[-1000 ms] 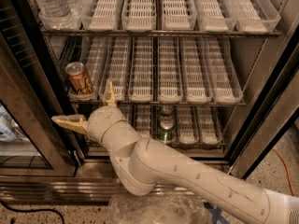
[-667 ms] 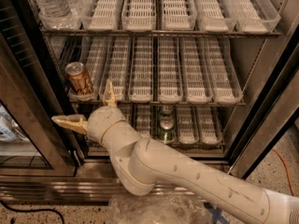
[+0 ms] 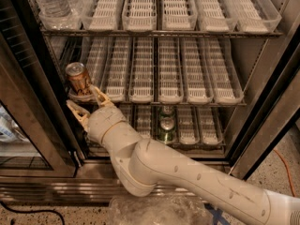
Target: Pick orange can from middle shelf of fridge
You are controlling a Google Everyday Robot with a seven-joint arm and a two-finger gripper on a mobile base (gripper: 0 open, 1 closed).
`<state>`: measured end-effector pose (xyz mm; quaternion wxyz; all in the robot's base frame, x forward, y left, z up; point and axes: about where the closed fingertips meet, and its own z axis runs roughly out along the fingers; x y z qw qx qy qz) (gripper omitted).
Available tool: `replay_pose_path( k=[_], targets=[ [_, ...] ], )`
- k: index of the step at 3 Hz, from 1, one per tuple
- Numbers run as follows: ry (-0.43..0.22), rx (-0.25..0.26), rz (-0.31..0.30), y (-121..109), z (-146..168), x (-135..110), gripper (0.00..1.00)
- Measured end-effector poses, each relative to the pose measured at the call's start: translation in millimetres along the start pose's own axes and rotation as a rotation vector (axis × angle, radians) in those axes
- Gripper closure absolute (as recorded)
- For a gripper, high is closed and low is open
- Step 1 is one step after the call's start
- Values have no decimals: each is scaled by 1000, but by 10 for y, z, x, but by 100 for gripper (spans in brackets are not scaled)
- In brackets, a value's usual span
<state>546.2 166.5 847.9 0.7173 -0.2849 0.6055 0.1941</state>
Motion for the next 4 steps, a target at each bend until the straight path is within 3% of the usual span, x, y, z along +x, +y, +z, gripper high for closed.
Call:
replay_pose_path(
  k=[1, 2, 3, 4],
  targets=[
    [0, 0, 0, 0, 0, 0, 39],
    [0, -1, 0, 2, 3, 5, 17],
    [2, -6, -2, 16, 21, 27, 14],
    [3, -6, -3, 22, 42, 47, 28]
  ],
)
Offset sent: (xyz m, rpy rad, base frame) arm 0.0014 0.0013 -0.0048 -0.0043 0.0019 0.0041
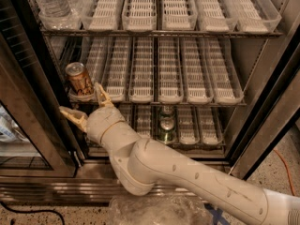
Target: Pick orange can from middle shelf of fridge
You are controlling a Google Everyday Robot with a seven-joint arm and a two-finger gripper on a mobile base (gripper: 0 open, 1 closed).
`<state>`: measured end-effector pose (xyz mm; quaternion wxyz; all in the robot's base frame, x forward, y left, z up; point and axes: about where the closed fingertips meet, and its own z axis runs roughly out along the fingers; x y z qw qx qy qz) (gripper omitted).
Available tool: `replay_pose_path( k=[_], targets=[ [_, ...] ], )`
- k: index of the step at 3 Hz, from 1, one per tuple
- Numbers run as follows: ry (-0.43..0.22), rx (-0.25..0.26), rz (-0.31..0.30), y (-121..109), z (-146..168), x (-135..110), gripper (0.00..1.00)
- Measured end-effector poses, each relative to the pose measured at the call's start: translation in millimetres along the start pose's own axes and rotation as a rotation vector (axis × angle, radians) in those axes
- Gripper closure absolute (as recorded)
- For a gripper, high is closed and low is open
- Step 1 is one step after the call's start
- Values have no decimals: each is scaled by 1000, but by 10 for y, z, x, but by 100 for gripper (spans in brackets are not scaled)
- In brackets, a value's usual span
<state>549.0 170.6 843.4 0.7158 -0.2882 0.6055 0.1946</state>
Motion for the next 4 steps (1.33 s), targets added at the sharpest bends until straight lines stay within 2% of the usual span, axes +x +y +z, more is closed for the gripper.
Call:
replay_pose_path(
  k=[1, 2, 4],
  targets=[
    [-4, 8, 6, -18, 31, 14, 30],
    [-11, 24, 21, -98, 68, 11, 26],
    [-17, 33, 37, -262, 221, 8, 26]
  ],
)
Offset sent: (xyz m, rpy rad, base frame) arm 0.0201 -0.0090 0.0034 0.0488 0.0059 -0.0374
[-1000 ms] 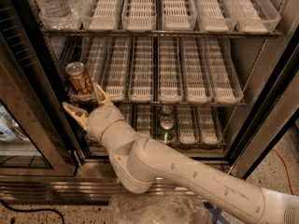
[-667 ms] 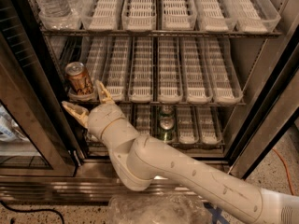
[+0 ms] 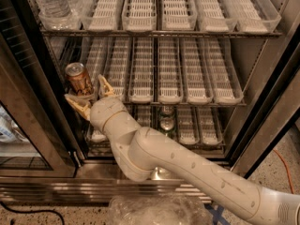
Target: Pick orange can from middle shelf of fridge
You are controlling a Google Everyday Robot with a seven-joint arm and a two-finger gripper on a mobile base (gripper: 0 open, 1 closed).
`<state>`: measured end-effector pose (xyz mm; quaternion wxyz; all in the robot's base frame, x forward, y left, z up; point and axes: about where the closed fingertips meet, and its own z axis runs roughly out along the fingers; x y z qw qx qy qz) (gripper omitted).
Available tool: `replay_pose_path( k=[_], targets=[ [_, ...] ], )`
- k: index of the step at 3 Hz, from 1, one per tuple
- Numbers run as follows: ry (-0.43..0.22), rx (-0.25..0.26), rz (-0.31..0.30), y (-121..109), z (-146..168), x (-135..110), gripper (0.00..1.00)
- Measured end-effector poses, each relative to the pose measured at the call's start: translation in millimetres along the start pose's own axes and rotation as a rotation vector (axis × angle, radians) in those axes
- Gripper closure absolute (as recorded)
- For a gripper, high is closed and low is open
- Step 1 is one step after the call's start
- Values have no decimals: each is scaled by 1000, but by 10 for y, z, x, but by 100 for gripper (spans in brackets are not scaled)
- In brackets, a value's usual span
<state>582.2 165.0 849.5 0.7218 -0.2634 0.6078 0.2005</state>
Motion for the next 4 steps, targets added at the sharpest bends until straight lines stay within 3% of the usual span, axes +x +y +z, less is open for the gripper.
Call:
replay_pose_path(
  k=[4],
  targets=[
    [7, -36, 29, -186, 393, 78, 29]
  ],
)
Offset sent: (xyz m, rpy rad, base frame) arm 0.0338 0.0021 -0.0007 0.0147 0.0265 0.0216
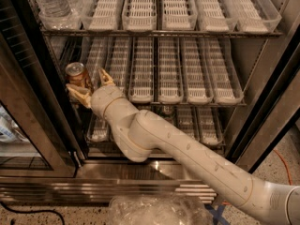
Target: Pick orange can from middle shelf of fridge
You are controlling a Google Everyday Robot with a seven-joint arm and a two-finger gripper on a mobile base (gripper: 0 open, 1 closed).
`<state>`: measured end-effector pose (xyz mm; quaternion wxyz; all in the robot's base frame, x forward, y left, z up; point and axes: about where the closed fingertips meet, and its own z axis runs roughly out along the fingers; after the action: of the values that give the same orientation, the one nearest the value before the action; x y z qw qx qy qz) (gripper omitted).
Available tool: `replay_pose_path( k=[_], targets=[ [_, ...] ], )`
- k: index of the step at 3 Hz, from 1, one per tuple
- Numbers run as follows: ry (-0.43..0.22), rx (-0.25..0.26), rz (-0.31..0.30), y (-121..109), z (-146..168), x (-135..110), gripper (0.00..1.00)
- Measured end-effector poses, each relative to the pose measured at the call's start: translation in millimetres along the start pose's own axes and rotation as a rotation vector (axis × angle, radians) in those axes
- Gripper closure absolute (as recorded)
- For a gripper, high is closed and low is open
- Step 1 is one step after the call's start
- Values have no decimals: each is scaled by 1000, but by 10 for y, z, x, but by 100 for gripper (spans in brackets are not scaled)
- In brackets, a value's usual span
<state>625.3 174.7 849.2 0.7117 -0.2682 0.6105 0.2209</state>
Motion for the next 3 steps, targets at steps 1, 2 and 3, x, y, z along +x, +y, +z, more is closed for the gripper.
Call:
replay_pose_path(
  k=[1, 2, 3],
  targets=[
    [6, -16, -2, 22, 119, 25, 30],
    [12, -29, -13, 51, 232, 37, 31],
    [17, -44, -30, 70, 377, 21, 32]
  ],
)
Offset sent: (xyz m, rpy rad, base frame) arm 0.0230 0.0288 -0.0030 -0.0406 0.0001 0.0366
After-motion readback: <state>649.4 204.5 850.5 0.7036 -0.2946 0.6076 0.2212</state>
